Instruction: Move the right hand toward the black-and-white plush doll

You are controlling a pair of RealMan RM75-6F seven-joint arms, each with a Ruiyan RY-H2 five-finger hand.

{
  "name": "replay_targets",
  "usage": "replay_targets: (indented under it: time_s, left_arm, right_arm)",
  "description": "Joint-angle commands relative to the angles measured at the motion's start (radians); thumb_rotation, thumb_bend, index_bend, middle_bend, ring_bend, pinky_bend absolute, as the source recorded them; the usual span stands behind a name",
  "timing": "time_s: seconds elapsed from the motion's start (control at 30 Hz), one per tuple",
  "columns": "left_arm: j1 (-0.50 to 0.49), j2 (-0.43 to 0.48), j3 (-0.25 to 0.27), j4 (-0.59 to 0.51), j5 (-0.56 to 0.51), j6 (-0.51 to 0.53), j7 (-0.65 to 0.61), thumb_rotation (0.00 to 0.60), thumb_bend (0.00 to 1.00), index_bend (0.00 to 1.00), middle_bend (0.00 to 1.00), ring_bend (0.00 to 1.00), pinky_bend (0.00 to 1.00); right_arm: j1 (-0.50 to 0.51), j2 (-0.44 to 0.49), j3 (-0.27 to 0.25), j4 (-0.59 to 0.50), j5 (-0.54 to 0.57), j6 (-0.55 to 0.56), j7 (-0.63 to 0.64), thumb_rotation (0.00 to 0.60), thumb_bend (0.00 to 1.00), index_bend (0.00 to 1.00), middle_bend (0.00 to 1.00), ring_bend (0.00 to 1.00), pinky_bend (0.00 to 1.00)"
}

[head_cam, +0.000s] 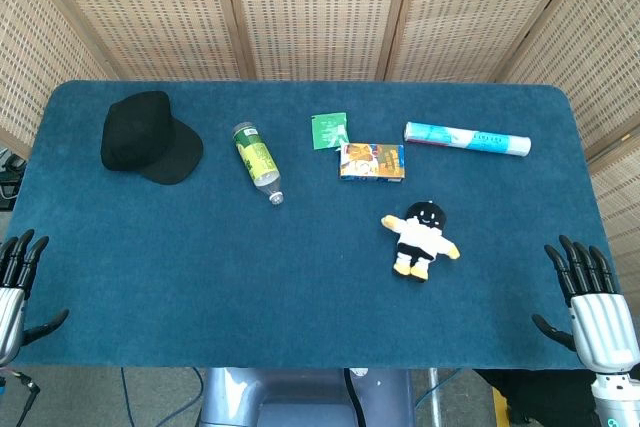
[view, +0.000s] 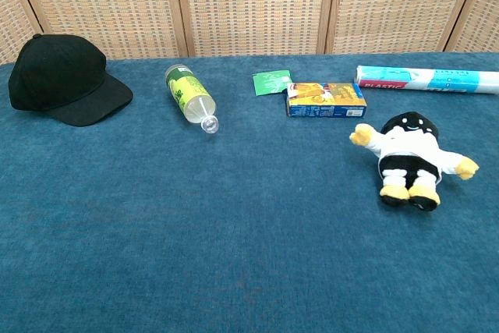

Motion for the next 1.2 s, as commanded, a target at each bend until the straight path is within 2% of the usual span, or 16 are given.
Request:
replay_targets:
  time_s: [0.03,0.9,1.2]
  left_arm:
    - [-0.001,0.001,0.001,-0.003,0.001,-0.002,0.004,0.600,0.13,0.00,0.00,0.00,0.00]
    - [0.000,0.003,0.008,-0.010,0.014,0.005,0.009,0.600,0.13,0.00,0.00,0.00,0.00]
    - [0.000,0.004,0.008,-0.013,0.012,0.003,0.012,0.600,0.13,0.00,0.00,0.00,0.00]
  right_arm:
    - [0.001,0.002,0.000,-0.001,0.004,-0.004,0.000,0.600,0.20,0.00,0.00,0.00,0.01]
    - [0.009,-0.003,-0.010,0.008,-0.015,-0.013,0.017,0.600,0.20,0.03,0.00,0.00,0.01]
    - [0.011,-0.004,-0.011,0.004,-0.013,-0.016,0.025,0.600,0.20,0.15,0.00,0.00,0.02]
